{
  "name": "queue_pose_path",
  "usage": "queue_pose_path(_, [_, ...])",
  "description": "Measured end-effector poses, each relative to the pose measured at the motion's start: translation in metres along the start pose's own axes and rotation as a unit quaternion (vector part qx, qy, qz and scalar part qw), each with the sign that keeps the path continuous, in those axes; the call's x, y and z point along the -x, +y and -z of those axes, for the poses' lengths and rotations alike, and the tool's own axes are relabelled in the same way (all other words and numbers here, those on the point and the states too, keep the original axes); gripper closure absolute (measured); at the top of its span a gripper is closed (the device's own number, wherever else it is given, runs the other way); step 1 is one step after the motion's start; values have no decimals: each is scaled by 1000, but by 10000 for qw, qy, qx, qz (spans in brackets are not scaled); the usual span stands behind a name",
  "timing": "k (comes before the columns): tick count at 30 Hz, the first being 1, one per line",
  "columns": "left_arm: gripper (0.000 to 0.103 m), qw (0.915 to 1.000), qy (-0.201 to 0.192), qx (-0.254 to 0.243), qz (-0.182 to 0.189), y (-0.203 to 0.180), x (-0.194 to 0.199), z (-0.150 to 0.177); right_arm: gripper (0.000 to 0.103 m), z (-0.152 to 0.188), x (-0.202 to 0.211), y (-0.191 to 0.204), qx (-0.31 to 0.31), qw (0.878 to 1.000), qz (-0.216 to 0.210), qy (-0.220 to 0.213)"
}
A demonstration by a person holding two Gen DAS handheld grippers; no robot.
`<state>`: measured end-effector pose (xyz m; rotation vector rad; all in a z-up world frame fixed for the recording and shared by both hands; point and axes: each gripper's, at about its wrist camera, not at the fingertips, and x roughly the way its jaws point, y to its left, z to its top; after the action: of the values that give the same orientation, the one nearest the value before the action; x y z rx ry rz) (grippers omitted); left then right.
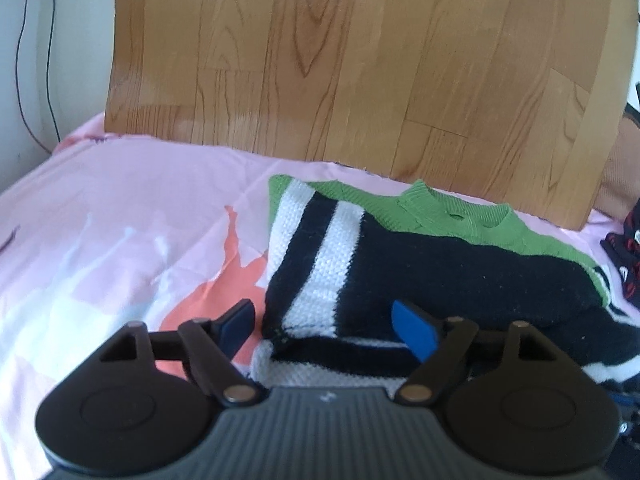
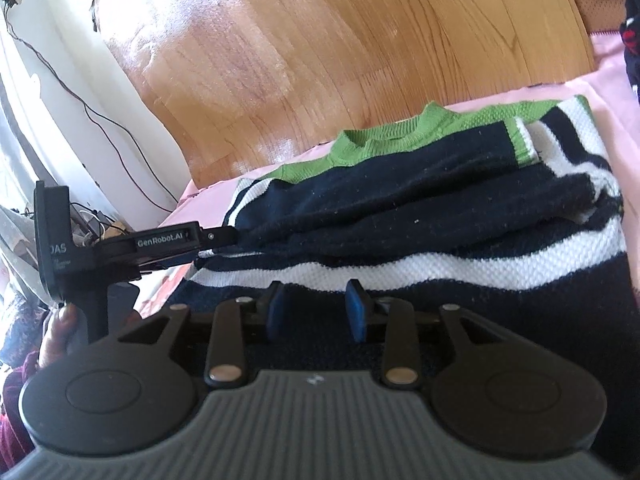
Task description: Fold small clothes
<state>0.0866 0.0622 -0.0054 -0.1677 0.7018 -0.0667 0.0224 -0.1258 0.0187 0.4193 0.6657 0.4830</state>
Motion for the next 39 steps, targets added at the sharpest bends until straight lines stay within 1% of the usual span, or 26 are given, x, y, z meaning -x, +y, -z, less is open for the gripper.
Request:
queue_pose_path(11, [21,10000,5,-16,-63,-2,0,0,62,-1,1,-1,25,10000,21,-21])
queue_pose_path(18, [13,9999,27,-9,-134,-1,-2,0,59,-1,1,0,20,10000,27,-28])
queue_pose_path(21, [13,9999,35,6,-134,-1,-2,0,57,-1,2,0,30,10000,30,-37])
queue_pose_path(39, [11,9999,31,-1,-159,-3,-2,0,55,-1,2,1,33,10000,41,-42])
